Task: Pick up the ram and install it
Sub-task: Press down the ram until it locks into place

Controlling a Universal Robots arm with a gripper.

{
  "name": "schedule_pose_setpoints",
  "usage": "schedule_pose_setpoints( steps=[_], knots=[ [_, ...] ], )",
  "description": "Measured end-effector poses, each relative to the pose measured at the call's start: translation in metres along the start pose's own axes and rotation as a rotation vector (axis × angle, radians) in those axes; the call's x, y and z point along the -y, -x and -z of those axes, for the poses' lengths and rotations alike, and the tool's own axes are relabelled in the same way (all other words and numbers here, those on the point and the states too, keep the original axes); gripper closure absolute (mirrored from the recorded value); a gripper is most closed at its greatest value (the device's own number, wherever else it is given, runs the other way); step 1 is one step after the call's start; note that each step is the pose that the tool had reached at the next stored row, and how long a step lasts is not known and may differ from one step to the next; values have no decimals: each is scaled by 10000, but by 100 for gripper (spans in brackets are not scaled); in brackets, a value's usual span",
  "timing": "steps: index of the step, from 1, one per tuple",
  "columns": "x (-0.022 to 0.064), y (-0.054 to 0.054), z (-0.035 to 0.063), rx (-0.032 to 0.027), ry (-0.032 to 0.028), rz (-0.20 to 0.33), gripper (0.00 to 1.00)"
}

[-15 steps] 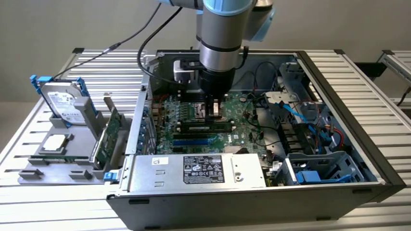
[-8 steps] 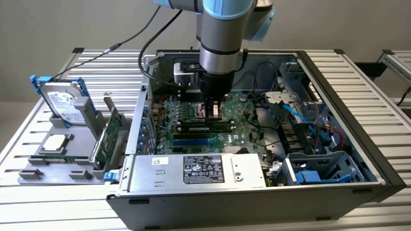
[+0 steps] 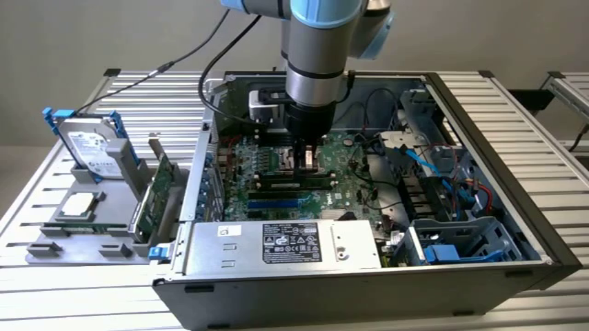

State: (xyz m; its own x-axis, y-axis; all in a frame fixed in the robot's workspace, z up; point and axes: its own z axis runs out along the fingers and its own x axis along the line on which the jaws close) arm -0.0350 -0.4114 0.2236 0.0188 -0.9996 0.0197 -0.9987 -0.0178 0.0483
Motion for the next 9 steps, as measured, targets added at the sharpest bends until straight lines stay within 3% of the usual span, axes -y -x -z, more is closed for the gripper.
schedule_pose_setpoints(
  steps=[2, 3, 7, 9],
  knots=[
    [0, 1, 4, -3, 0, -1, 89],
    [0, 5, 32, 26, -11, -1, 89],
    [-10, -2, 208, 12, -1, -1, 89],
    [-11, -3, 226, 11, -1, -1, 89]
  ],
)
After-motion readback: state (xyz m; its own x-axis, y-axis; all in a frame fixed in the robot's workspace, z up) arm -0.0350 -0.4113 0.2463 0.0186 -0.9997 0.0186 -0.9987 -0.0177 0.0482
